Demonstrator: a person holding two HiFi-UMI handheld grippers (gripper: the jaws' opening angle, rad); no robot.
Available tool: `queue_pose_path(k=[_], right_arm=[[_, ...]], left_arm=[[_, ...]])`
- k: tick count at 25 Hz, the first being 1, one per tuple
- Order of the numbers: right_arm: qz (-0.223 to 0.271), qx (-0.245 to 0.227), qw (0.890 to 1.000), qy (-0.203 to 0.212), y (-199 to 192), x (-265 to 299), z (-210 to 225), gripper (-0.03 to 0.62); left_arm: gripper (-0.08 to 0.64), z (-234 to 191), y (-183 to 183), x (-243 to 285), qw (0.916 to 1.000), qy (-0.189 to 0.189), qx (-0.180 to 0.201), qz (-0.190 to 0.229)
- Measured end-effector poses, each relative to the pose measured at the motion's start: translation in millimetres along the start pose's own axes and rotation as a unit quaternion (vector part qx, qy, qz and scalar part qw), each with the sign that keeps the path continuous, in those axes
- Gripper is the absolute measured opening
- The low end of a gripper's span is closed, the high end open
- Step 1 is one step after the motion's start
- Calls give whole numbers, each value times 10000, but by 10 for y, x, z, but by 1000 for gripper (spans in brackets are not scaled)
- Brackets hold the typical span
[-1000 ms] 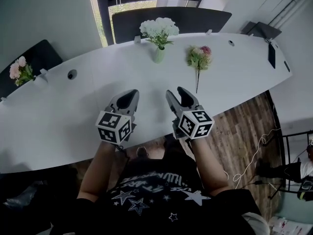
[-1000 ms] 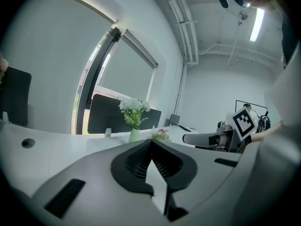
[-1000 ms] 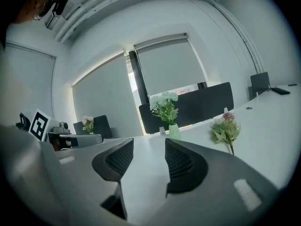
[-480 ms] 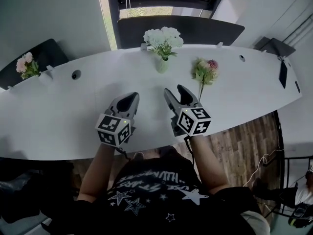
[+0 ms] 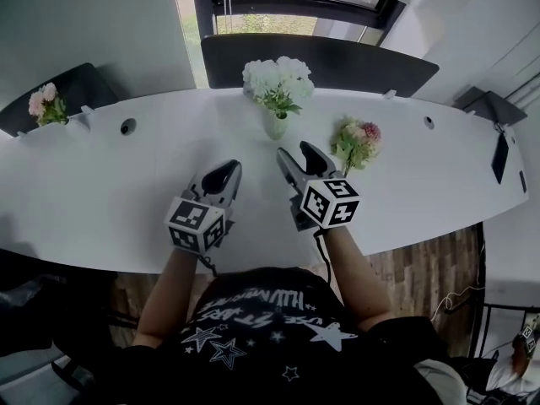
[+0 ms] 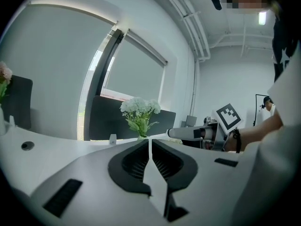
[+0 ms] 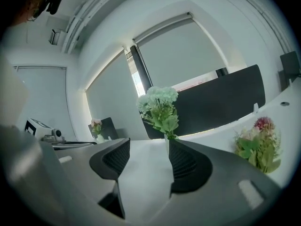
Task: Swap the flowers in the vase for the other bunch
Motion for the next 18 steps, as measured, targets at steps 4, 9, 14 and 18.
queue_pose_path(k=[4, 9, 14, 18], right_arm=[[-94, -17, 9998, 174, 12, 114, 162, 229], [-178, 17, 9991, 375, 15, 222, 353, 229], [-266, 48, 9979, 597, 7, 348, 493, 229], [-339, 54, 9965, 762, 11, 452, 591, 229]], left_arm=[[9, 1, -20, 181, 9999, 108, 40, -35], [84, 50, -60, 409, 9997, 129, 123, -180], [136, 43, -98, 655, 9990, 201, 216, -336], [212, 15, -163, 865, 9979, 222, 268, -545]])
Point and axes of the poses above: the fingertips, and each gripper's own axes: x forward along the fingers, z to its right, y out of its top, the point moved 6 cm from there along -x, backward along the fingers, and after that the axes turned 9 degrees about -x, right-handed, at the moved point
